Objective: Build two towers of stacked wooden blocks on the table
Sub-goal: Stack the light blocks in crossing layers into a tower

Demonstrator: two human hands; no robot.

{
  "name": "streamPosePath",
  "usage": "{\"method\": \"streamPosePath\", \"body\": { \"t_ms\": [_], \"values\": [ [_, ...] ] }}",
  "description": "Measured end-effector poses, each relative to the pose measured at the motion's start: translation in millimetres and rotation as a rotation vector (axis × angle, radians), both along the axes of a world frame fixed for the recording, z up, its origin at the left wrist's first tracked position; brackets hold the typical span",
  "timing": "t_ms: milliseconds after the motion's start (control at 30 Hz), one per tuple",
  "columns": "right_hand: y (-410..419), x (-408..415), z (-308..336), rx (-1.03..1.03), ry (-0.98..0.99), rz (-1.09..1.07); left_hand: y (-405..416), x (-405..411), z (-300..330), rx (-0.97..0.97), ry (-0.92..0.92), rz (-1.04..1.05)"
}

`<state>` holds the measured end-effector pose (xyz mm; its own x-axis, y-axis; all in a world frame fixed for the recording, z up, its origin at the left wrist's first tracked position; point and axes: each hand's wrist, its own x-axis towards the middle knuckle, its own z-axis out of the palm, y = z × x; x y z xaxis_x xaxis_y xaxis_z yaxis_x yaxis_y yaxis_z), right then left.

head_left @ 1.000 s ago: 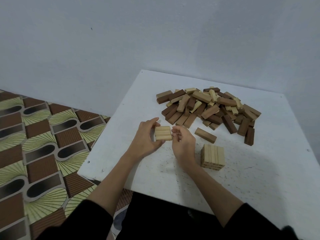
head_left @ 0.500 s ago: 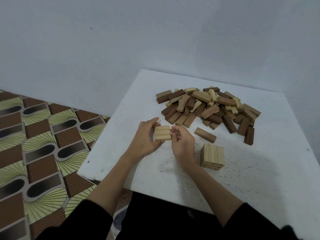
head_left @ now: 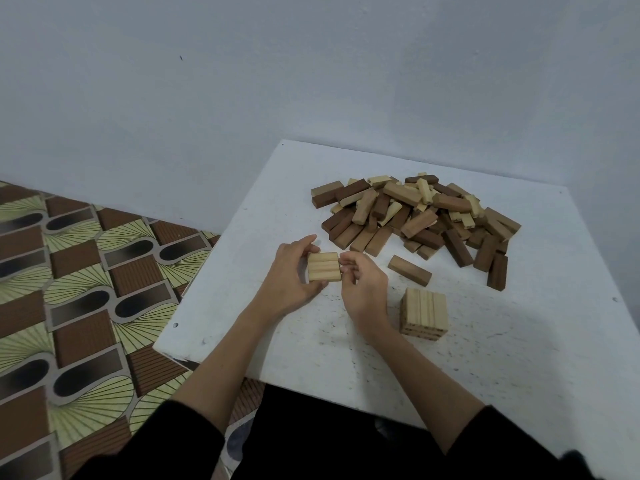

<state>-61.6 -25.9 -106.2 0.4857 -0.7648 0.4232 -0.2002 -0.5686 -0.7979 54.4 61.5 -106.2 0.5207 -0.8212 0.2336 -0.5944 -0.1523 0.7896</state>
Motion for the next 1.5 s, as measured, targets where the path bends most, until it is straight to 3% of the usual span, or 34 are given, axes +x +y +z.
{"method": "streamPosePath", "body": {
  "t_ms": [367,633,833,933,1233,1500],
  "values": [
    [3.8,-0.8,11.9,0.158,0.077,-0.010,3.4,-5.5,7.4,0.017,0.142,0.053],
    [3.6,0.5,39.4,0.013,0.340,0.239,1.2,-12.6,36.1,-0.009,0.199,0.121],
    [-29.4,-30.1,80.8,-0.018,0.333,0.462,-8.9,-24.0,61.7,-0.096,0.101,-0.035],
    [-48.5,-56.9,99.9,0.022,0.432,0.486,-20.7,-40.9,68.8,-0.104,0.089,-0.104],
    [-72.0,-135.2,101.2,-0.029,0.558,0.428,-49.3,-95.8,66.1,-0.001,0.165,-0.317],
    [-61.6,-154.9,94.2,0.009,0.550,0.405,-50.0,-109.6,56.4,0.114,0.229,-0.379]
  ]
}}
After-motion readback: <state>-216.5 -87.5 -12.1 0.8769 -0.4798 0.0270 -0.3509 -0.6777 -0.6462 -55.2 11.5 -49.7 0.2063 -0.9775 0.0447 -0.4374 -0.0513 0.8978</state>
